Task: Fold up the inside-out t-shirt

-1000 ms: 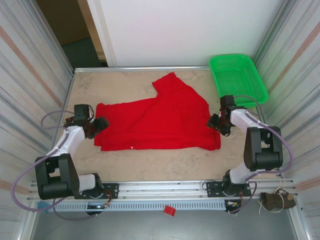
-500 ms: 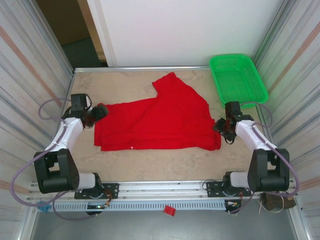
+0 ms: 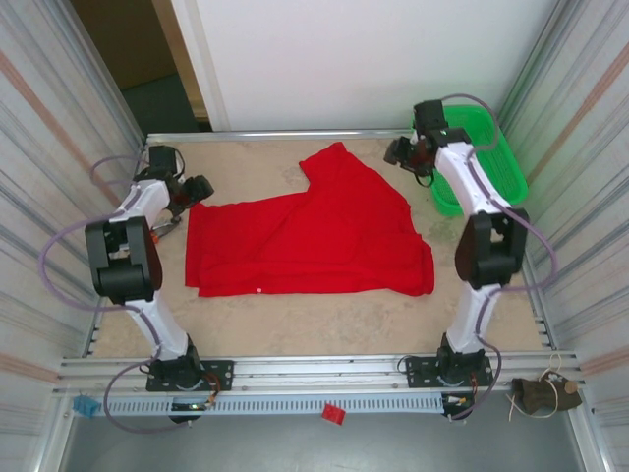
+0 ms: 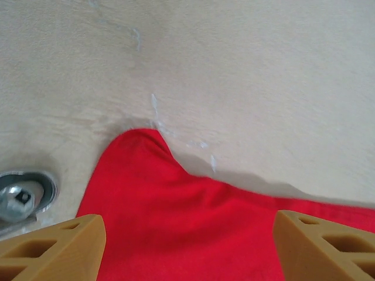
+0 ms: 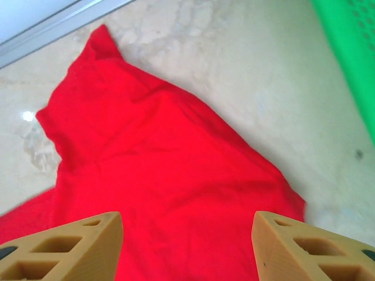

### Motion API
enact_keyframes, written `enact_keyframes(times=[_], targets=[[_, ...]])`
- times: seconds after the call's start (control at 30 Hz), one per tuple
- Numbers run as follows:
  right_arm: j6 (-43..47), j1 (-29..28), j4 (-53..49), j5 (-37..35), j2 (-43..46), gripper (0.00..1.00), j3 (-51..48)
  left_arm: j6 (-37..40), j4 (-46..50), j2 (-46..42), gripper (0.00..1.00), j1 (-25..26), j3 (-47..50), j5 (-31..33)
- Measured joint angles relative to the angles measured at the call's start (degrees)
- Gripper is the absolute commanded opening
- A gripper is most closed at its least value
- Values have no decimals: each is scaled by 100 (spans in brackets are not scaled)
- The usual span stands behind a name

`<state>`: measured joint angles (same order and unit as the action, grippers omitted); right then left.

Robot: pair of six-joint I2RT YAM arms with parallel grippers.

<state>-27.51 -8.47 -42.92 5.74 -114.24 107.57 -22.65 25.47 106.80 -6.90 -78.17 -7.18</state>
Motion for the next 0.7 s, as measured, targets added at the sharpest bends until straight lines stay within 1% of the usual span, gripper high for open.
enact_keyframes(times=[0.17,0.23,0.27,0.33,0.43,0.7], targets=[[133,-17,-258,186,-1580,70,2124,-11,107,549,76,46,-402,122],[162,-17,-310,258,-2149,76,2927,-28,133,702,76,68,-485,129],[170,-17,-334,304,-2385,77,3248,-33,136,743,76,87,-487,129],[197,-17,-334,382,-2874,82,3877,-66,170,813,77,105,-487,127],[225,-20,-210,503,-3239,84,4118,-70,177,870,77,125,-487,131],[92,-96,437,592,-3832,83,4155,-72,173,994,77,125,-516,122]])
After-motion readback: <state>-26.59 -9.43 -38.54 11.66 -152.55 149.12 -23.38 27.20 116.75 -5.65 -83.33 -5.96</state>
